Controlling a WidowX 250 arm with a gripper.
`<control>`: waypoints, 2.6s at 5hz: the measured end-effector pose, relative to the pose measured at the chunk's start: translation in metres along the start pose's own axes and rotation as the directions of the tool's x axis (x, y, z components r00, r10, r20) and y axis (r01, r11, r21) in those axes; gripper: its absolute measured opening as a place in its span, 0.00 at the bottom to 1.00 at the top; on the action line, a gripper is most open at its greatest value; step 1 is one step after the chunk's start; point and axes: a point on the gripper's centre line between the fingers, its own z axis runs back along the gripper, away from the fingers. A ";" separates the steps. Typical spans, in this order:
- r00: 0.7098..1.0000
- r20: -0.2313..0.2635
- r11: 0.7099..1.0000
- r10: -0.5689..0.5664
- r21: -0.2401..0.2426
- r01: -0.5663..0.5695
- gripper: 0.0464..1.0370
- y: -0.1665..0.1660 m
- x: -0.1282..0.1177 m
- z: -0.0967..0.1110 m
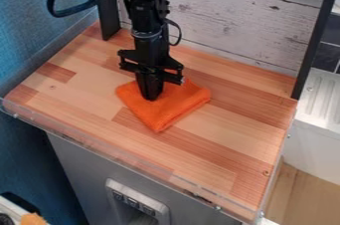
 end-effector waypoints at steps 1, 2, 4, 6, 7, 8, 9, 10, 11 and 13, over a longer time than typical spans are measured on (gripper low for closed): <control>1.000 -0.008 1.000 -0.022 -0.003 0.022 0.02 0.009 -0.003 0.000; 0.999 -0.030 0.999 -0.034 -0.005 0.034 0.02 0.024 -0.009 0.000; 0.998 -0.043 0.999 -0.051 -0.007 0.051 0.02 0.039 -0.018 0.001; 0.998 -0.041 0.999 -0.051 0.001 0.051 0.02 0.041 -0.018 0.003; 0.998 -0.040 0.998 -0.055 0.003 0.055 0.02 0.041 -0.019 0.004; 0.998 -0.028 0.998 -0.057 0.006 0.057 0.02 0.042 -0.016 0.005; 0.999 -0.011 0.999 -0.043 0.008 0.043 0.04 0.049 -0.011 0.011; 0.999 -0.028 0.999 -0.037 -0.003 0.037 0.19 0.051 -0.008 0.019; 0.999 -0.030 1.000 -0.031 -0.003 0.030 0.44 0.054 0.002 0.036; 0.999 0.022 0.999 -0.039 0.016 0.038 0.96 0.065 0.038 0.096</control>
